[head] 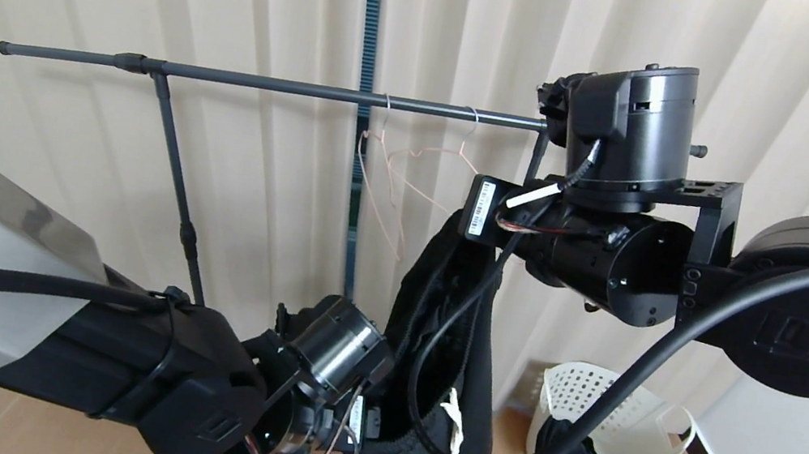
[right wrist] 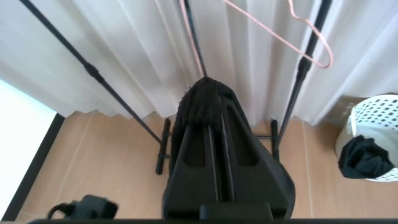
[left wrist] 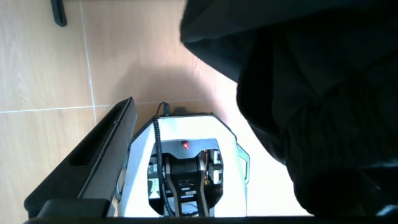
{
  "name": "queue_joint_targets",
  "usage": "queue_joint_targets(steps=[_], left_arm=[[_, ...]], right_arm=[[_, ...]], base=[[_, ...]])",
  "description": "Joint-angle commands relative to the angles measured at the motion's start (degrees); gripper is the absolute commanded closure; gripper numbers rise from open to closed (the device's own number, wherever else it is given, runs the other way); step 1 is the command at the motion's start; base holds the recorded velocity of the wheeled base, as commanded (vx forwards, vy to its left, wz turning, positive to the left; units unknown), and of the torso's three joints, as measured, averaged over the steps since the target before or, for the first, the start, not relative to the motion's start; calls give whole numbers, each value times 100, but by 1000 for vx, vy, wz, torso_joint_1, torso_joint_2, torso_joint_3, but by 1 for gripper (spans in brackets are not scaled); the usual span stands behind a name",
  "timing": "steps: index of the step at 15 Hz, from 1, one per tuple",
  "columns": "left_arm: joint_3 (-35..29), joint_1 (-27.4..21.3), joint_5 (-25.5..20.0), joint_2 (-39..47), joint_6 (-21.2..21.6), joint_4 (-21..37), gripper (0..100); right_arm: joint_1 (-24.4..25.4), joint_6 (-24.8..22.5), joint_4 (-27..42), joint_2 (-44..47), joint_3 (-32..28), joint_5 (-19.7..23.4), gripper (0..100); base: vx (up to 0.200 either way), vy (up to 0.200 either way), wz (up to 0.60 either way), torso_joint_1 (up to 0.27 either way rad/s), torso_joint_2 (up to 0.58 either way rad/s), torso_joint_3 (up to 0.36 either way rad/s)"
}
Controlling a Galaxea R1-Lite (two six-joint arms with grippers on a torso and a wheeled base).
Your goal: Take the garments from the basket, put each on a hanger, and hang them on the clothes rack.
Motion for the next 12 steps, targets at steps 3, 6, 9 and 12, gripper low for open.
queue_joint_targets(steps=[3,6,9,12], left_arm=[[111,113,1,-389,-2,24,0],[102,228,1,-538,7,24,100],[93,307,1,-881,182,33,100],[-153,693,10,-1259,587,164,100]], right_arm=[[-323,-156,-8,-41,2,16,100],[-490,-314,19,-85,46,25,100],[-648,-569,-17,-155,240,43,100],[-701,-990,-34,-401,714,482,100]], base=[[0,0,0,0,0,0],[0,0,0,0,0,0],[0,0,0,0,0,0],[0,0,0,0,0,0]])
